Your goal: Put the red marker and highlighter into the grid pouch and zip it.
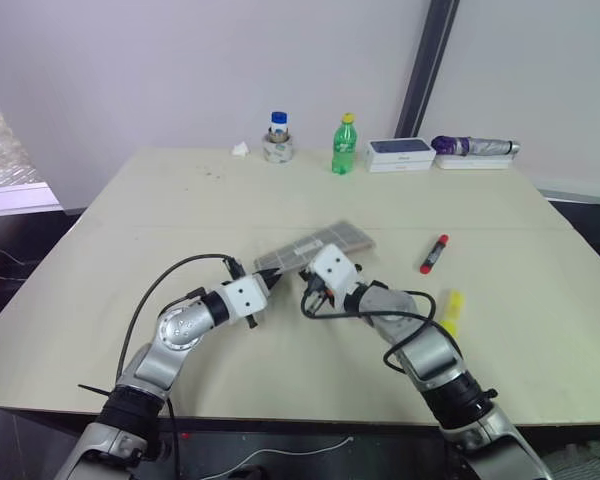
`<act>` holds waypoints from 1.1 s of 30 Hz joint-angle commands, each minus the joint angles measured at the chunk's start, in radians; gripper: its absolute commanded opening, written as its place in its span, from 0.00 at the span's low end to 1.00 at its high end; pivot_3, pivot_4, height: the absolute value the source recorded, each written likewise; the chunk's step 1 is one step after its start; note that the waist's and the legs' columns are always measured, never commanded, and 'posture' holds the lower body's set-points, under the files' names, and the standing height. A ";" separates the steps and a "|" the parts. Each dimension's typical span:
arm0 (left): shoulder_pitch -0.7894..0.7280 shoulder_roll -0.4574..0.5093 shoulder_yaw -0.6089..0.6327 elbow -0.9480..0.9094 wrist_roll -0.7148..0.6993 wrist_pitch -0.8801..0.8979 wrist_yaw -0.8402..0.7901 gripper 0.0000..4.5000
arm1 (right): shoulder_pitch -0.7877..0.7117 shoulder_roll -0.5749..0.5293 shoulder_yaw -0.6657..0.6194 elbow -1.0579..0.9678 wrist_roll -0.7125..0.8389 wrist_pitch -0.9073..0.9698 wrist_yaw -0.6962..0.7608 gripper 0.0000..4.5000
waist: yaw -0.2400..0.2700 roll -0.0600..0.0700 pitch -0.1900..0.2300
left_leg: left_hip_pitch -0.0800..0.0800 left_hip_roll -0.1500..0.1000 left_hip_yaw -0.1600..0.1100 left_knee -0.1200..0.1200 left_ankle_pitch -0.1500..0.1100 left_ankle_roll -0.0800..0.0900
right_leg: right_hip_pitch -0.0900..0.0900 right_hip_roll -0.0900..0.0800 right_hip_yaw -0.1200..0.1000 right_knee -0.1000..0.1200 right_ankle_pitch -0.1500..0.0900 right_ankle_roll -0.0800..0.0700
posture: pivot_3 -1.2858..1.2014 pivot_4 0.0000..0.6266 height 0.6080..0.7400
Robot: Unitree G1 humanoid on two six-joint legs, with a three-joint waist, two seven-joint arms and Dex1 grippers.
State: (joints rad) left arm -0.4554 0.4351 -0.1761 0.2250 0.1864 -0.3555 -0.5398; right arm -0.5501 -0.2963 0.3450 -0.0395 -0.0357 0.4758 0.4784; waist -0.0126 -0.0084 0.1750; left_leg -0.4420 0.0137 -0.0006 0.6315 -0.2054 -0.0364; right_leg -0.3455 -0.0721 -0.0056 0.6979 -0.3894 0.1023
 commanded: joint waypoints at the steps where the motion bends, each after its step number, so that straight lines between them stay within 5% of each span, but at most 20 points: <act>1: -0.036 -0.021 -0.011 -0.026 -0.003 0.003 0.005 0.00 | -0.024 0.013 0.041 -0.023 -0.037 -0.058 0.021 0.01 | -0.001 0.000 0.000 | 0.000 0.000 0.000 0.000 0.000 0.000 | 0.000 0.000 0.000 0.000 0.000 0.000 | 0.52 0.24 1.00; 14: -0.047 -0.045 -0.040 -0.022 0.010 0.004 0.001 0.00 | -0.066 0.088 0.156 0.005 -0.119 -0.181 0.102 0.01 | 0.001 0.000 0.000 | 0.000 0.000 0.000 0.000 0.002 -0.004 | 0.000 0.000 0.000 0.000 0.000 0.000 | 0.52 0.24 1.00; 21: -0.048 -0.044 -0.020 -0.024 0.011 0.000 0.028 0.00 | -0.049 0.094 0.115 0.018 -0.134 -0.198 0.090 0.01 | -0.001 0.000 0.000 | 0.000 0.000 0.000 0.000 0.003 -0.004 | 0.000 0.000 0.000 0.000 0.000 0.000 | 0.52 0.24 1.00; 25: -0.053 -0.045 -0.007 -0.019 0.000 -0.001 0.046 0.00 | -0.015 0.079 0.031 -0.013 -0.063 -0.176 0.116 0.30 | 0.000 0.000 0.000 | 0.000 0.000 0.000 0.000 0.003 -0.004 | 0.000 0.000 0.000 0.000 0.000 0.000 | 0.52 0.24 1.00; 31: -0.047 -0.048 0.006 -0.028 -0.003 0.001 0.075 0.00 | 0.078 -0.018 -0.020 -0.115 -0.037 -0.151 0.167 0.98 | 0.002 0.000 0.000 | 0.000 0.000 -0.001 0.000 0.002 -0.004 | 0.001 0.000 0.000 0.000 0.000 0.000 | 0.52 0.24 1.00; 33: -0.046 -0.042 0.008 -0.029 0.001 -0.003 0.084 0.00 | 0.113 -0.063 -0.043 -0.152 -0.031 -0.141 0.180 0.98 | 0.002 0.000 0.000 | 0.000 0.000 -0.001 0.000 0.002 -0.004 | 0.001 0.000 0.000 -0.001 0.000 0.000 | 0.52 0.24 1.00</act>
State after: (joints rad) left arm -0.4903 0.3893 -0.1915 0.2251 0.1931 -0.3407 -0.4744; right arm -0.4451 -0.3402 0.3404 -0.1200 -0.0852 0.3318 0.6472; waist -0.0108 -0.0086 0.1751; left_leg -0.4418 0.0135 -0.0012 0.6317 -0.2034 -0.0400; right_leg -0.3447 -0.0722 -0.0057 0.6973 -0.3894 0.1023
